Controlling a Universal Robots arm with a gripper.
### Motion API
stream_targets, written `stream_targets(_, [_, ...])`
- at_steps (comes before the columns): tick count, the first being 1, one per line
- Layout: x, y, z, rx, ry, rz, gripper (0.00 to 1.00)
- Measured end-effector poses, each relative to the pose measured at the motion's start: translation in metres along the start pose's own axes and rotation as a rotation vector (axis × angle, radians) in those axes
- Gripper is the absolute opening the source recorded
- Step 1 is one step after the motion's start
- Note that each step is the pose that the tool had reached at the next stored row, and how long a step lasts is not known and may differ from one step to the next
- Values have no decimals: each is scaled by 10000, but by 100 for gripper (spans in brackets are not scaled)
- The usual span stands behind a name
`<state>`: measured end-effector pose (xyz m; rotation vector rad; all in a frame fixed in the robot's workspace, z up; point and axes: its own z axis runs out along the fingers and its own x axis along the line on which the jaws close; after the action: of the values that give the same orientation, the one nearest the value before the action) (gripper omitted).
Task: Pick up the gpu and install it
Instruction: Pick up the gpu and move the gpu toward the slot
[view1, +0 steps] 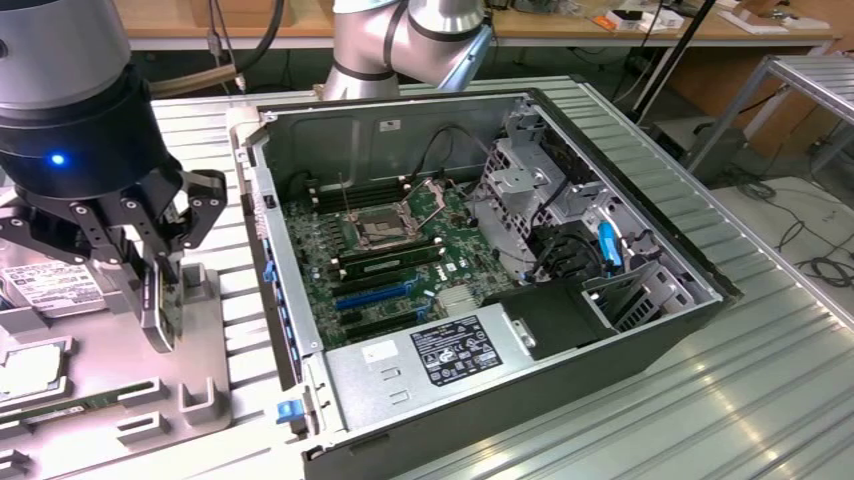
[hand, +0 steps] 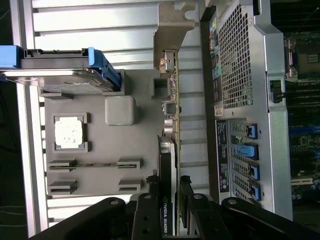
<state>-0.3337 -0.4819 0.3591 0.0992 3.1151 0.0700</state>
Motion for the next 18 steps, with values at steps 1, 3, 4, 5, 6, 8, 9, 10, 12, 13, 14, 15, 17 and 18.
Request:
stream_targets(1, [0, 0, -3, 0, 1, 0, 27])
stream_targets(3, [0, 1, -19, 1, 1, 0, 27])
stream_targets(4, [-1, 1, -25, 1, 1, 1, 27])
stream_targets(5, [-1, 2, -34, 2, 2, 2, 27])
stream_targets(6, [-1, 2, -47, 0, 0, 5, 27])
stream_targets(8, [-2, 4, -78, 0, 0, 7, 27])
stream_targets(9, [-2, 4, -86, -1, -1, 7, 27])
stream_targets(10, [-2, 4, -97, 0, 0, 9, 27])
stream_targets(12, [-3, 5, -117, 0, -1, 13, 27])
stream_targets(13, [-3, 6, -126, 1, 0, 17, 27])
stream_targets(14, [-3, 6, -130, 0, 0, 19, 27])
stream_targets(15, [-3, 6, -136, 1, -1, 22, 27])
stream_targets(17, [-3, 7, -143, 0, -1, 26, 27])
stream_targets(18, [-3, 7, -147, 0, -1, 28, 27])
